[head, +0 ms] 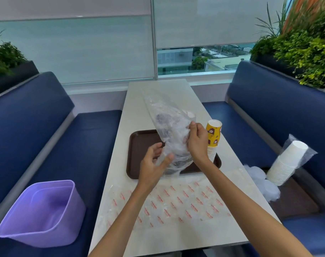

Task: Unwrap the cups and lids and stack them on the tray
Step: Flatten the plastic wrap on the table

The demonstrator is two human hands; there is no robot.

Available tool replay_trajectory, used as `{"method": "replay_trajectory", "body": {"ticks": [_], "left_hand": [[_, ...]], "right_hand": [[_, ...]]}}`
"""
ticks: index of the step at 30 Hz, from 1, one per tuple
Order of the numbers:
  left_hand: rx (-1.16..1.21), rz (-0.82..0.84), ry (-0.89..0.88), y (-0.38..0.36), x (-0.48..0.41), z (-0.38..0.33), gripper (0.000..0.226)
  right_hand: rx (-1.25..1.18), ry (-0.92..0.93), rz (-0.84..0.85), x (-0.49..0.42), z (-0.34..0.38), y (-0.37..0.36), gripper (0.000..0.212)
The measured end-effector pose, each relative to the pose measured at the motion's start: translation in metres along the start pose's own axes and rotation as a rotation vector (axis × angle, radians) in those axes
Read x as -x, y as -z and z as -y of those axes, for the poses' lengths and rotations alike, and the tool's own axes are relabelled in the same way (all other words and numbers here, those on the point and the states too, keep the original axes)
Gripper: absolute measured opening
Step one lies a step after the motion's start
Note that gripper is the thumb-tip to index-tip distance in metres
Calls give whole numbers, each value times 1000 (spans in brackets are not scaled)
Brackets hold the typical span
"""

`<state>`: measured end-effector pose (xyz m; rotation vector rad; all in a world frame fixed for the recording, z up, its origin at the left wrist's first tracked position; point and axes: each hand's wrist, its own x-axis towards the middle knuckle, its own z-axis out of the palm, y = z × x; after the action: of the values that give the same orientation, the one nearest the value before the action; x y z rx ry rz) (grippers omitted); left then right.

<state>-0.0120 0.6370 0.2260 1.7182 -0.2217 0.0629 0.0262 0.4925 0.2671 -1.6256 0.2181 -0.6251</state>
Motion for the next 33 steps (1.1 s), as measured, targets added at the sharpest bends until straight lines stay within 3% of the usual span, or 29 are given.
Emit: {"method": "replay_trajectory", "body": {"ticks": [3, 5, 8, 11, 14, 17, 20, 24, 28, 33], "left_hand": [[28, -80, -81, -2, 6, -11, 27], [-47, -132, -187, 4, 6, -15, 22], [-136, -81, -235, 22, 4, -17, 17], [-261, 25, -147, 39, 2, -17, 12], [-388, 138, -62, 49, 0, -12, 10], [-512, 205, -29, 50, -1, -10, 4], [-576, 233, -45, 46, -1, -9, 10], [-547, 215, -33, 40, 0, -10, 20], [-512, 210, -52, 41, 0, -14, 19], [-419, 245, 115, 50, 2, -8, 46]], "right_hand": [[-109, -51, -40, 11, -6, -1, 28], [-99, -70, -35, 23, -11, 2, 24], [38, -130, 84, 36, -24, 16, 20], [321, -166, 277, 41, -32, 33, 38], [548, -45, 206, 43, -28, 42, 48], [511, 143, 121, 44, -20, 34, 44], [471, 425, 253, 45, -17, 19, 27], [496, 552, 545, 45, -25, 2, 50], [455, 490, 470, 41, -39, 1, 62], [321, 393, 325, 30, -41, 17, 47]]}}
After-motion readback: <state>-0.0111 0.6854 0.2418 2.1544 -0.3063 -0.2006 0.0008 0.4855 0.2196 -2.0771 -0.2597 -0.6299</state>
